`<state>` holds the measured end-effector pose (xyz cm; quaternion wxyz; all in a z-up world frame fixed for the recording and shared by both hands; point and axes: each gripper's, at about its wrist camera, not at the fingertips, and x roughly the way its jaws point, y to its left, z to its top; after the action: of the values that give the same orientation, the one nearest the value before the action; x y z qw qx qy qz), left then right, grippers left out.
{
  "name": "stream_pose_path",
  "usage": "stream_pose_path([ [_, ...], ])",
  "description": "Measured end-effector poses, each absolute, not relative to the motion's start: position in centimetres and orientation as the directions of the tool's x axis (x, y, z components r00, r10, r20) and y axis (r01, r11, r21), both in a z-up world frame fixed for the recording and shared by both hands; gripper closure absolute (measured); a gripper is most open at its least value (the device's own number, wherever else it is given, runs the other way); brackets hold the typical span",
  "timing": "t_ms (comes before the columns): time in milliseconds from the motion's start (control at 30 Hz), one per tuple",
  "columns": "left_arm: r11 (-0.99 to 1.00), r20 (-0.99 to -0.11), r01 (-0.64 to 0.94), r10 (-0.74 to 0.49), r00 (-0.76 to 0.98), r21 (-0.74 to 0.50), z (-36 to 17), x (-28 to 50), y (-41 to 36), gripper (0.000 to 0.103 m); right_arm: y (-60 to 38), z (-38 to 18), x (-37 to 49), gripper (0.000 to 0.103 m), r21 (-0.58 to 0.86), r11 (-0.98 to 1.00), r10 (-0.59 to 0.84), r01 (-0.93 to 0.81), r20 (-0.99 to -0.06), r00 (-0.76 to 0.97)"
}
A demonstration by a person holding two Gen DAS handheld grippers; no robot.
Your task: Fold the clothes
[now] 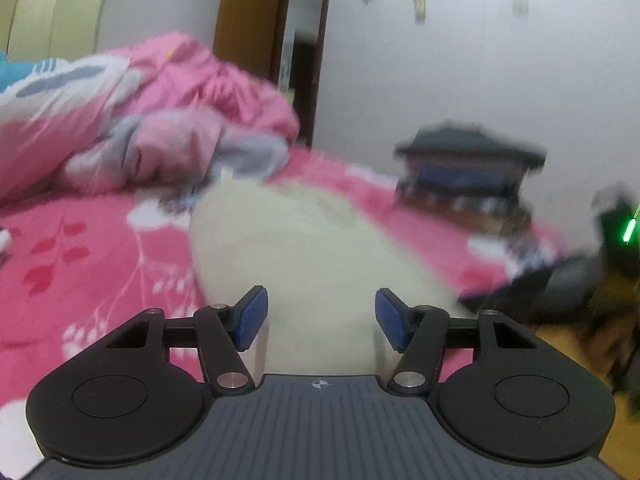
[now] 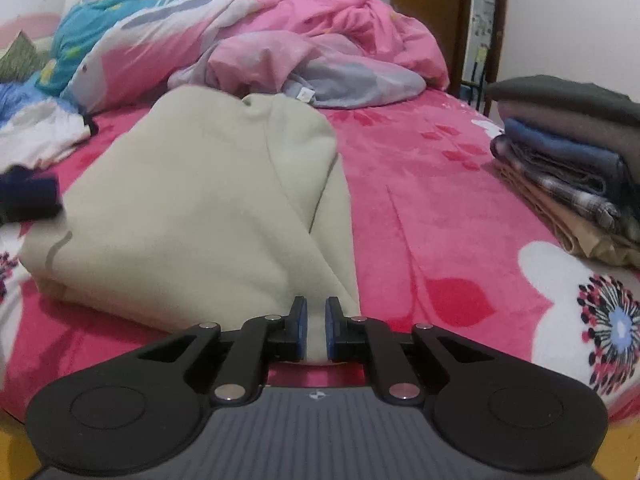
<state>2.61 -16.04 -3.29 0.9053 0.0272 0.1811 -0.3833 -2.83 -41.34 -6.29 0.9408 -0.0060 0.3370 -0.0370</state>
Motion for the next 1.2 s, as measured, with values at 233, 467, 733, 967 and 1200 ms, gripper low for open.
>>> stream_pose_path([
  [233,0.719,-0.414,0.694,-0.624,0.663,0.029,-6.3,4.1,-19.0,0.043,-39.8,2.0,0.1,0.093,-0.060,0.998,-0.041,0.011,-0.523,0.851],
  [467,0.717,-0.364,0.697,-0.652,0.664,-0.012,-7.3,3.9,-17.9,0.043,-35.9,3.7,9.5,0.093,-0.095,0.977,0.126,-0.193,-0.475,0.871],
  [733,0.690,-0.300,0.722,-0.699,0.649,-0.047,-8.6,3.8,-17.1,0.043,-40.7,-4.0,15.1,0.093,-0.008,0.999,0.024,-0.039,-0.669,0.743],
  [967,0.689,-0.239,0.723,-0.712,0.660,-0.054,-9.4,3.4,-16.7,0.043,-36.3,0.6,17.5,0.094,-0.062,0.966,0.171,-0.249,-0.571,0.803],
  [1200,0.677,-0.206,0.733,-0.728,0.654,-0.064,-9.8,3.5,-16.4,0.043,-45.3,-7.1,22.2,0.096,0.125,0.971,-0.066,0.202,-0.674,0.735],
])
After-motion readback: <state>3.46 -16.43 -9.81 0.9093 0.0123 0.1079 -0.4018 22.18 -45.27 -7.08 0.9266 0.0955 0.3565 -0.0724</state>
